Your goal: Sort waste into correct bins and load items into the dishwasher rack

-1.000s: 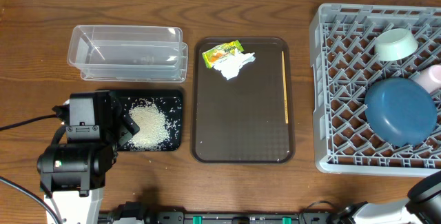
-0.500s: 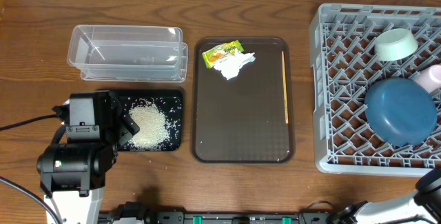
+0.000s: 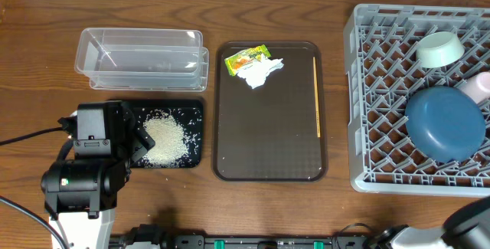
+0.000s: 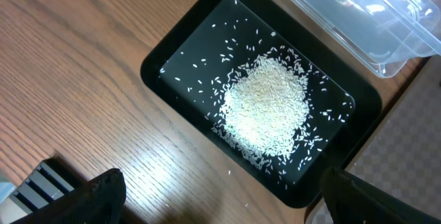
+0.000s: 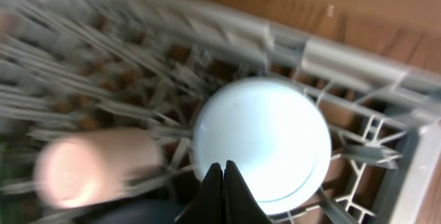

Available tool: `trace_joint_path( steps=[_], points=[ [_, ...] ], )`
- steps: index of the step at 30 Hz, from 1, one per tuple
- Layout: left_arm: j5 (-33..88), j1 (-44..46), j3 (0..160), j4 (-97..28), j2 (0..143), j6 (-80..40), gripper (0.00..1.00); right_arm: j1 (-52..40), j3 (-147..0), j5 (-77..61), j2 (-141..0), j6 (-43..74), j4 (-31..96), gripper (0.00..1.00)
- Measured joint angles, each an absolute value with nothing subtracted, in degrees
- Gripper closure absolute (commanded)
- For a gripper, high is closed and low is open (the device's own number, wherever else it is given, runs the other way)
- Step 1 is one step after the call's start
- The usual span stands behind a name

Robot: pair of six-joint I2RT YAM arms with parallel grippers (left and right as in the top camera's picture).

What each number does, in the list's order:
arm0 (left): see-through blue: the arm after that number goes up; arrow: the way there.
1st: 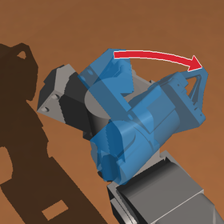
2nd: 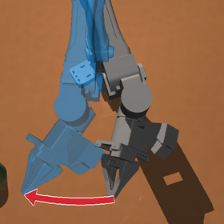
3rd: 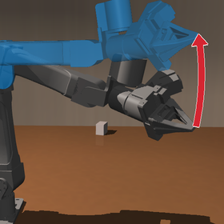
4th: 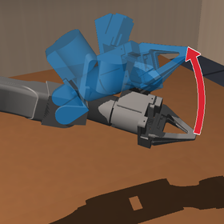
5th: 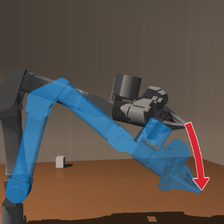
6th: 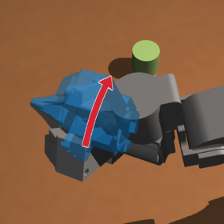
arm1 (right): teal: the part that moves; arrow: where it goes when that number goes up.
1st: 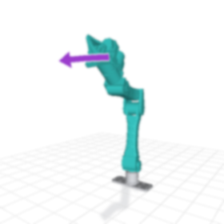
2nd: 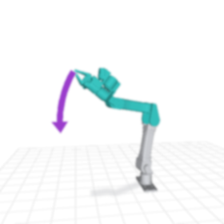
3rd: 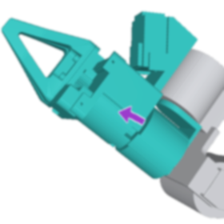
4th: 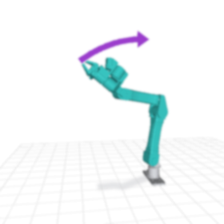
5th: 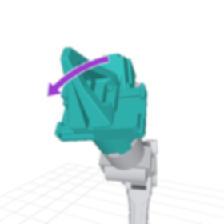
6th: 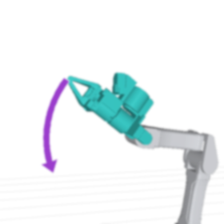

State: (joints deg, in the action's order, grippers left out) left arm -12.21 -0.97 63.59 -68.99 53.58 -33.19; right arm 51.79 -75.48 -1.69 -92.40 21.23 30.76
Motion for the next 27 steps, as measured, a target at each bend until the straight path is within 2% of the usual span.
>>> trace_joint_path(
  steps=[5, 7, 11, 16, 22, 27],
  points=[
    [-12.2, -1.0, 63.6, -69.0, 53.6, -33.2, 0.07, 51.4, -75.5, -17.4, -83.1, 23.9, 22.6, 0.51],
    [-12.2, -1.0, 63.6, -69.0, 53.6, -33.2, 0.07, 50.1, -75.6, -26.4, -80.6, 26.5, 15.8, 0.31],
    [-12.2, -1.0, 63.6, -69.0, 53.6, -33.2, 0.07, 42.7, -75.9, -37.6, -78.3, 31.8, 8.2, 0.30],
    [-12.2, -1.0, 63.6, -69.0, 53.6, -33.2, 0.07, 25.4, -76.0, -39.7, -78.6, 32.8, 11.5, 0.30],
    [-12.2, -1.0, 63.6, -69.0, 53.6, -33.2, 0.07, 3.4, -79.6, -23.4, -82.7, 26.0, 28.3, 0.29],
    [-12.2, -1.0, 63.6, -69.0, 53.6, -33.2, 0.07, -9.3, -90.1, -10.8, -91.9, 20.0, 43.5, 0.29]
  ],
)
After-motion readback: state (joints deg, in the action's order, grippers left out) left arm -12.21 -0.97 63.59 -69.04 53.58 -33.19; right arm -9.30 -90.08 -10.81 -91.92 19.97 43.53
